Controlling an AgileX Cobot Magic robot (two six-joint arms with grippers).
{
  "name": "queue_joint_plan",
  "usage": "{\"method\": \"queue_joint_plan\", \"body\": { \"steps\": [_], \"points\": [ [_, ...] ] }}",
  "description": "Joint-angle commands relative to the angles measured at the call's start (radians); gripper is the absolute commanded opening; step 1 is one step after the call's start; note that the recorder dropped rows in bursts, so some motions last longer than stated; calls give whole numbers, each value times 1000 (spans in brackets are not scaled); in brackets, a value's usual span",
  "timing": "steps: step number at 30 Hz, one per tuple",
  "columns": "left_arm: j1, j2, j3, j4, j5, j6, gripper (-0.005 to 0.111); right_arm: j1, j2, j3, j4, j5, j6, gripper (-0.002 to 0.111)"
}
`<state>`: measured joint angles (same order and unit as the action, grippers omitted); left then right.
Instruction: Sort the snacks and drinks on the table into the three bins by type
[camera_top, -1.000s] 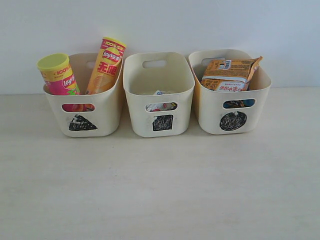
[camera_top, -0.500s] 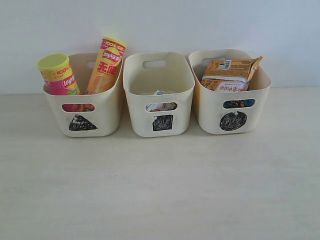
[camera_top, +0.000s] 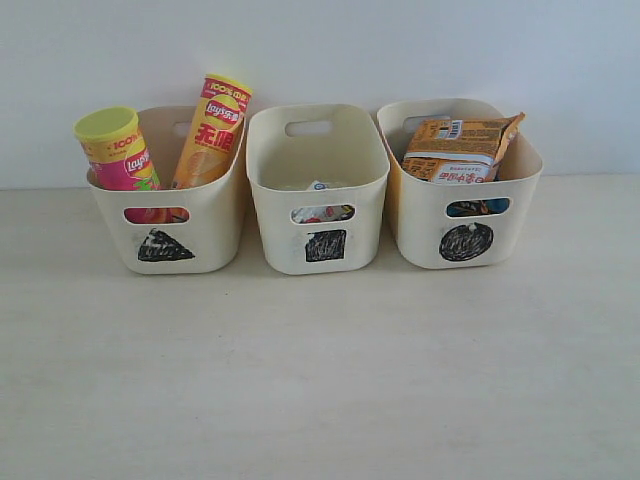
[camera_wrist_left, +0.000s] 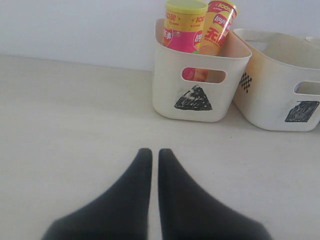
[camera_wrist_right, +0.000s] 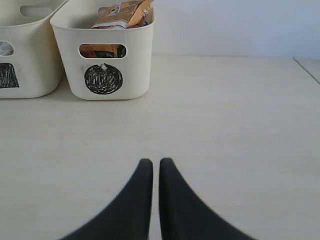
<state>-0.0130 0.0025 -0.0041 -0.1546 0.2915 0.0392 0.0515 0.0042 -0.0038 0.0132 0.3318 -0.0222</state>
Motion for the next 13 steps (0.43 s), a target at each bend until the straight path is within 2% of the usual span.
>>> {"method": "queue_joint_plan", "body": {
  "steps": [1,13],
  "points": [
    [3,-2,4,-6,-2,7,4,-1,-4,4,0,-9,0,2],
    [3,-2,4,-6,-2,7,4,-1,-4,4,0,-7,0,2]
  ]
}}
